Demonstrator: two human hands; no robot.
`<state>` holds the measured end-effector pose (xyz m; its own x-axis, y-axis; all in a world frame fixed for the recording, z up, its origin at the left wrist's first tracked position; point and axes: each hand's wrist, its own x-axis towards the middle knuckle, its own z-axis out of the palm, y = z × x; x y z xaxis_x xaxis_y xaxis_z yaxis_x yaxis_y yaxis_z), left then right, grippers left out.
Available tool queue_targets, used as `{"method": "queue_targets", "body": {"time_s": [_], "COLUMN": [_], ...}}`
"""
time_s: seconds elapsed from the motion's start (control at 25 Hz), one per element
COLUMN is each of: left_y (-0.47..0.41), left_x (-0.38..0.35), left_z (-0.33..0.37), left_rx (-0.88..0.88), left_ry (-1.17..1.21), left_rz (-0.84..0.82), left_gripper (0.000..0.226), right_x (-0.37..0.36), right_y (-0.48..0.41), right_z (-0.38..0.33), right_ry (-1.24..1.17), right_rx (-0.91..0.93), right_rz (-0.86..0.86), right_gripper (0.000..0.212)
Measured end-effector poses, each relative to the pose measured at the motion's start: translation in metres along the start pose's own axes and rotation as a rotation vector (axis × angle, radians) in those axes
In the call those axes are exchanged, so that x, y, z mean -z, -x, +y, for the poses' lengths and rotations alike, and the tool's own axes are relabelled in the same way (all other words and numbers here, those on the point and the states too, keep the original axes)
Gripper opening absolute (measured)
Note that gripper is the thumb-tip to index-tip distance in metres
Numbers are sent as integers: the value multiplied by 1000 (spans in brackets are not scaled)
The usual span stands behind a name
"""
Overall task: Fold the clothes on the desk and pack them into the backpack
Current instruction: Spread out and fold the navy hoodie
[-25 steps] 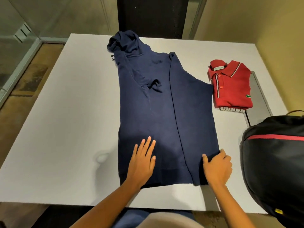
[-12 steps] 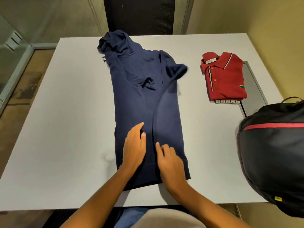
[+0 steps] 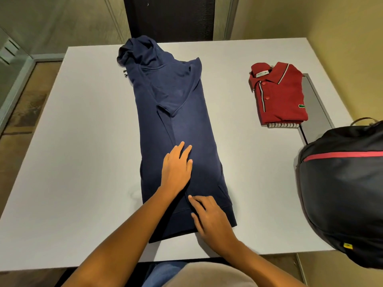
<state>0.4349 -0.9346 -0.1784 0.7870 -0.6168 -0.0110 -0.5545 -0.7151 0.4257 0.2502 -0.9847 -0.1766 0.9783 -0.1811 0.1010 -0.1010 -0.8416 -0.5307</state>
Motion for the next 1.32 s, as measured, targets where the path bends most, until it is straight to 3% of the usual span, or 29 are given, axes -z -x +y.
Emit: {"method": "queue_targets", "body": {"time_s": [0.08, 0.2, 0.28, 0.48, 0.6, 1.0, 1.32], "left_y": [-4, -11, -15, -8, -2, -9, -4], "left_x": [-1, 4, 6, -10, -16, -19, -19], "left_z": [-4, -9, -14, -57, -70, -72, -76], "left_rx": [28, 31, 41, 115, 88, 144, 154], "left_ry": [-4, 4, -12, -105, -168, -191, -187], "left_rz": [-21, 14, 19, -50, -26, -48, -51], "left_gripper": [45, 45, 47, 57, 60, 63, 62], "right_x": [7, 10, 4, -21, -26, -30, -27], "right_y": [-7, -25, -46, -110, -144, -266, -264], "right_z": [0, 8, 21, 62, 76, 109, 121], "right_ry": [-191, -303, -217, 161, 287, 394, 404], "right_rx": [-102, -183, -170, -95, -67, 39, 47], "right_rz": [54, 150, 160, -48, -76, -10, -5], "right_gripper": [33, 34, 39, 53, 56, 63, 60]}}
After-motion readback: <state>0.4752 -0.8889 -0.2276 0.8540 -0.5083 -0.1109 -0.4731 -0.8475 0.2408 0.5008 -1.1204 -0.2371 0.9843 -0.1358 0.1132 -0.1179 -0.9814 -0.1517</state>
